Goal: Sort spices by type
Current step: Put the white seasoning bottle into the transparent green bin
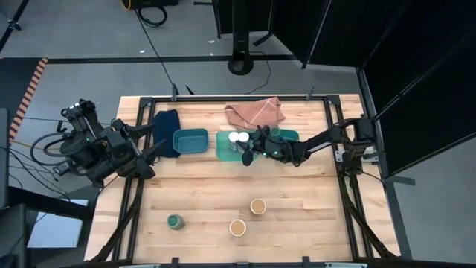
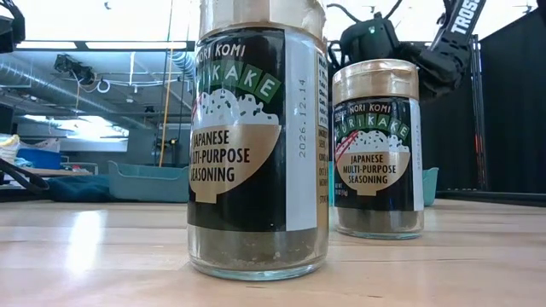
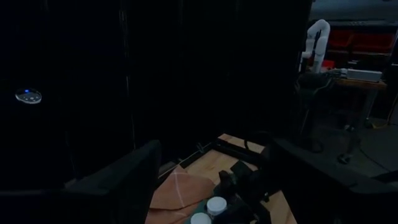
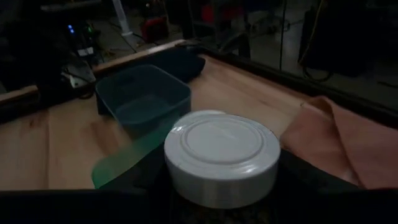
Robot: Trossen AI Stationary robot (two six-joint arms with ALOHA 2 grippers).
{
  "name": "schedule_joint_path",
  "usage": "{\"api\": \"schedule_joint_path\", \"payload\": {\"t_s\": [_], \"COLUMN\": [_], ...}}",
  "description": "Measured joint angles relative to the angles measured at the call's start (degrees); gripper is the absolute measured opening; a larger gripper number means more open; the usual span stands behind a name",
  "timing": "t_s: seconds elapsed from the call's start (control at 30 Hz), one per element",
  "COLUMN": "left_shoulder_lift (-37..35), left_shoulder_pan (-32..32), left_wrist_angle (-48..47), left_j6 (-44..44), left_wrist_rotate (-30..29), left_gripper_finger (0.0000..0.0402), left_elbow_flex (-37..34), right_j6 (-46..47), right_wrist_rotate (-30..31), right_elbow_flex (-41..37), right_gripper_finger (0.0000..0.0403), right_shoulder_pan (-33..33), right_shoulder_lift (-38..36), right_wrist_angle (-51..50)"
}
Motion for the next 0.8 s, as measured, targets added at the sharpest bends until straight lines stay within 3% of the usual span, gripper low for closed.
{"api": "schedule_joint_path", "payload": {"t_s": [0.27, 0.8], "left_shoulder_lift": [0.0, 0.0], "left_shoulder_pan": [0.0, 0.0], "left_wrist_angle": [-1.1, -2.1], "left_j6": [0.0, -0.2], "left_wrist_rotate": [0.0, 0.0], "left_gripper_finger": [0.0308, 0.0308], "left_elbow_flex": [0.0, 0.0], "right_j6": [2.1, 2.0], "right_wrist_rotate": [-0.5, -2.2], "right_elbow_flex": [0.0, 0.0], "right_gripper_finger": [0.0201, 0.0201], "right_shoulder_pan": [-0.2, -1.0], "right_shoulder_lift": [3.8, 3.8], "right_wrist_angle": [1.6, 2.8]}}
